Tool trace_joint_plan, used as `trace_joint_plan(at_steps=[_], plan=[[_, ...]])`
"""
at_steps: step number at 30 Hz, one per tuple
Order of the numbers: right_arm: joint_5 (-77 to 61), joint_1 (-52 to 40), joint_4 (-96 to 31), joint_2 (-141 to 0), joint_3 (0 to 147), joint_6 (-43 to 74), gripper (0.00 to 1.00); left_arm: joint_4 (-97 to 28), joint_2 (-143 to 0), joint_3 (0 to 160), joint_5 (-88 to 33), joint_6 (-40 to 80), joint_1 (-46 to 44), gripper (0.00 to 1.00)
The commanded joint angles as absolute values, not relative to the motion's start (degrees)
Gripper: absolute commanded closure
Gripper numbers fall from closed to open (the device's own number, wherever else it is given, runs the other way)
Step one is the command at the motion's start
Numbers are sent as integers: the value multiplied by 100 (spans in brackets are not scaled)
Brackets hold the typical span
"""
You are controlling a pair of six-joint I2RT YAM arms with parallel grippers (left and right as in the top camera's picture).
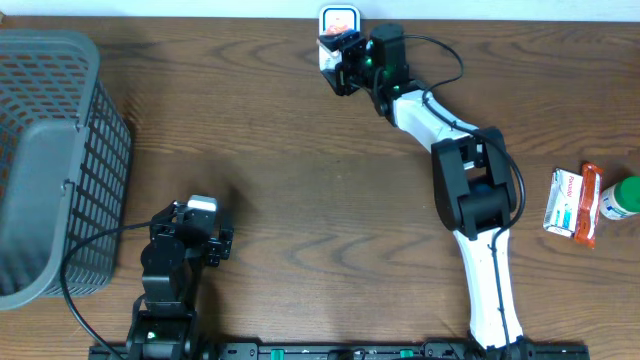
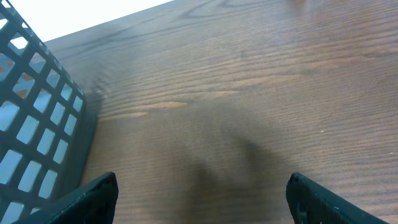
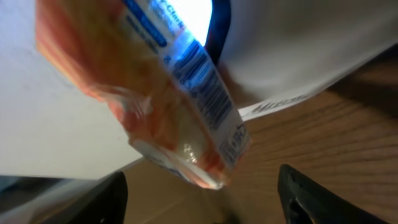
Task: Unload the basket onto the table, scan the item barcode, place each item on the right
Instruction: 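Hold the Kleenex pack barcode against the white scanner, then carry the Kleenex pack to the right table edge and release it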
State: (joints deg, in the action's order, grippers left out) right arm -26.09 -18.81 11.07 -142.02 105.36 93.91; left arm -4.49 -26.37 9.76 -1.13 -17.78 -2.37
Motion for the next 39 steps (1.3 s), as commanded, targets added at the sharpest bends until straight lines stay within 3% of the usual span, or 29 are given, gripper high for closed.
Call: trace_joint_plan(at_steps=[1, 9, 13, 16, 17, 25, 30, 39], plan=[[-1968, -1914, 947, -14046, 10600, 9115, 31, -429, -2611, 985, -62, -1723, -255, 13], [-1739, -1811, 746, -14046, 10600, 9011, 40, -429, -2611, 982, -62, -1723, -255, 13], [-1608, -1791, 738, -14046, 10600, 8989, 63, -429, -2611, 985, -62, -1726, -255, 13], [-1551, -1752, 659, -14046, 10600, 8930, 94, -429, -2611, 985, -62, -1726, -255, 13], [-1553, -1739, 657, -14046, 10600, 8901, 99, -429, -2611, 982, -62, -1726, -255, 13], [-2051, -1732, 252, -13760, 10600, 8047, 99, -429, -2611, 982, -62, -1723, -255, 13], [-1210, -1763, -2014, -12842, 10600, 7032, 99, -429, -2611, 982, -62, -1726, -255, 13], [1879, -1914, -5647, -11054, 10600, 5916, 99, -429, -2611, 982, -62, -1726, -255, 13]])
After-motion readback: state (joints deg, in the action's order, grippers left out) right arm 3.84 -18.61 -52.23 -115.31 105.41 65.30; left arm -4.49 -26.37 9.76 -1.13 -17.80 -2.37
